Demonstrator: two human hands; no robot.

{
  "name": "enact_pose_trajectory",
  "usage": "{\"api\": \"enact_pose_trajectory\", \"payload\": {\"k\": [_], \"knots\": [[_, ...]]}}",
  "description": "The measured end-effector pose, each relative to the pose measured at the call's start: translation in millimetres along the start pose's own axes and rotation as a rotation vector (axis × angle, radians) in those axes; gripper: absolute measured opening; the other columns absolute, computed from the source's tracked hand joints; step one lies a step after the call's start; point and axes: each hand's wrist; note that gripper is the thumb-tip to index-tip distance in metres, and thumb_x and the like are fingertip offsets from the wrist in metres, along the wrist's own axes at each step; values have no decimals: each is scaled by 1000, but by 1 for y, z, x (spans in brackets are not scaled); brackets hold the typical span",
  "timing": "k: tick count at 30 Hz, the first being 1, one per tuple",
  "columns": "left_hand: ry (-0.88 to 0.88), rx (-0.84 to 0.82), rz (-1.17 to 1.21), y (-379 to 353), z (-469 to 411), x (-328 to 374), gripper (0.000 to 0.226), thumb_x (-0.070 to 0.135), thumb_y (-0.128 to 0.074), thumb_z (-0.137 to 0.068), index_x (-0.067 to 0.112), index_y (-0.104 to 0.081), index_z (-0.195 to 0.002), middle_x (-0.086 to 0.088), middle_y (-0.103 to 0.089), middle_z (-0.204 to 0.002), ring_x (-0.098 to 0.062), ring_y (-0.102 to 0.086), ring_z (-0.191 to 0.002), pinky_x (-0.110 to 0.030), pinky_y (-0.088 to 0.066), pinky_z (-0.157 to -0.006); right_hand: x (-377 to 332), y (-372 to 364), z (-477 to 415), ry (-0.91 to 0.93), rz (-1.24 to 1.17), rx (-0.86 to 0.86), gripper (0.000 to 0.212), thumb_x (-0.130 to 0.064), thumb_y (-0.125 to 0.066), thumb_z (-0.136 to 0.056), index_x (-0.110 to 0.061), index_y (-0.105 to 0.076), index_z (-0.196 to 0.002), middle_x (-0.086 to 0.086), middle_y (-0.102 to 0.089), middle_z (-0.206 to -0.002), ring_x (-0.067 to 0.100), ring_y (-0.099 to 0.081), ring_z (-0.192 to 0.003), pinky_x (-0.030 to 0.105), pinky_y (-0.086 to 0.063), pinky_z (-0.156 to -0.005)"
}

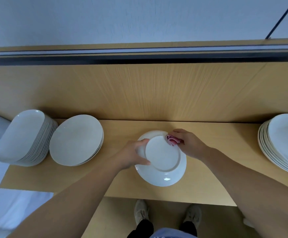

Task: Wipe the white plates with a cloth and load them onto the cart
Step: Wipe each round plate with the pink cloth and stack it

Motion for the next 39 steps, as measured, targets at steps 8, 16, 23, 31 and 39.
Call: {"api": "enact_pose_trajectory", "payload": {"k": [8,16,23,31,39], "knots": [[-33,53,13,-4,-2,-3,85,7,-79,-72,32,-41,-144,8,-53,-135,-13,-48,-123,-28,-44,-97,-13,8,-14,-27,5,-47,21,-9,-46,-95,-19,-64,-92,-12,-61,-91,4,-54,-89,16,-40,-81],[21,107,148,-17,1,-18,89,8,-81,-72,35,-39,-145,9,-45,-138,-18,-44,-126,-26,-42,-93,-12,-28,64,-168,-56,241,18,-10,-53,-95,-18,-69,-98,-20,-57,-86,1,-54,-79,10,-39,-70],[-19,90,165,-25,10,-25,86,17,-78,-79,36,-31,-148,8,-39,-140,-18,-41,-126,-32,-44,-100,-14,-35,84,-150,-124,251,21,3,-49,-94,-7,-67,-88,-10,-59,-84,1,-51,-79,8,-37,-74],[69,83,364,-9,4,-21,77,28,-78,-72,47,-42,-137,4,-49,-136,-22,-54,-118,-49,-56,-88,-4,-9,40,-56,-46,125,28,1,-52,-94,-11,-71,-111,-5,-67,-102,12,-58,-94,12,-39,-84],[53,184,357,-24,7,-28,72,23,-72,-83,50,-38,-140,12,-41,-142,-19,-51,-121,-42,-56,-90,-14,-25,41,-214,-127,226,21,-3,-49,-92,-14,-67,-91,-12,-63,-81,15,-55,-82,10,-37,-72]]}}
Point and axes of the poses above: each hand's wrist, its own z-axis away from the middle knuckle, its own y-axis out of the back of the hand, x = y × z
